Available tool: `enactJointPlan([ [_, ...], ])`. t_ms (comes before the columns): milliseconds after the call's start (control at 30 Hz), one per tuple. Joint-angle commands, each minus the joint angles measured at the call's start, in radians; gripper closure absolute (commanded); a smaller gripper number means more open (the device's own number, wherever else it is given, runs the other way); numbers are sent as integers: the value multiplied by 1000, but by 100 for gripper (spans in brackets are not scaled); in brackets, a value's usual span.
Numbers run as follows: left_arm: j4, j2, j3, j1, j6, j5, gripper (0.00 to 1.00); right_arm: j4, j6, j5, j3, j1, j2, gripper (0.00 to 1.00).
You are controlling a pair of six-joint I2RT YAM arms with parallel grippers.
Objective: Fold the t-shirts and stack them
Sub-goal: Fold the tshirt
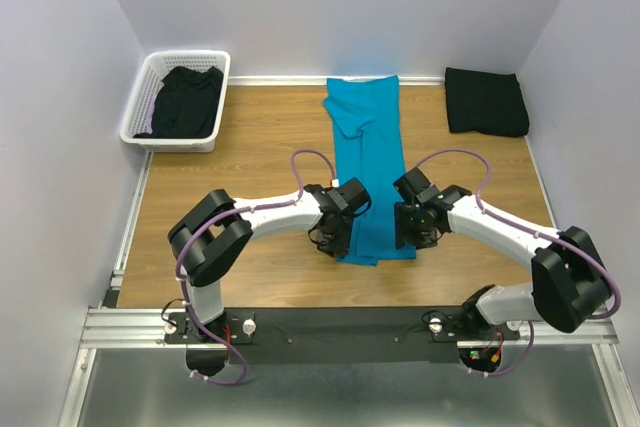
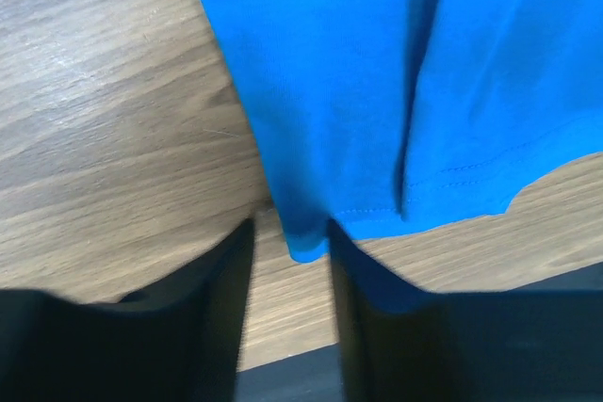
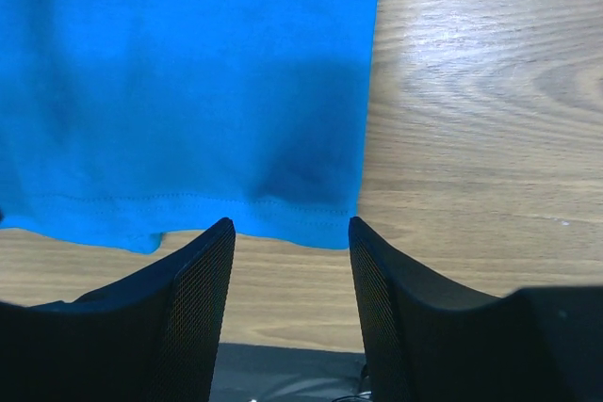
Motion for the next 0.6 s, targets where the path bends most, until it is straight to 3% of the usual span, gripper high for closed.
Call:
enactJointPlan([
  [0,-33,33,9,-8,-1,-29,64,17,39,74,6,28,27,41],
  [133,-33,41,11,-8,4,-26,82,17,44,100,-5,29,36,45],
  [567,-22,41,8,-8,12,-16,86,61,59,101,-34,31,70,52],
])
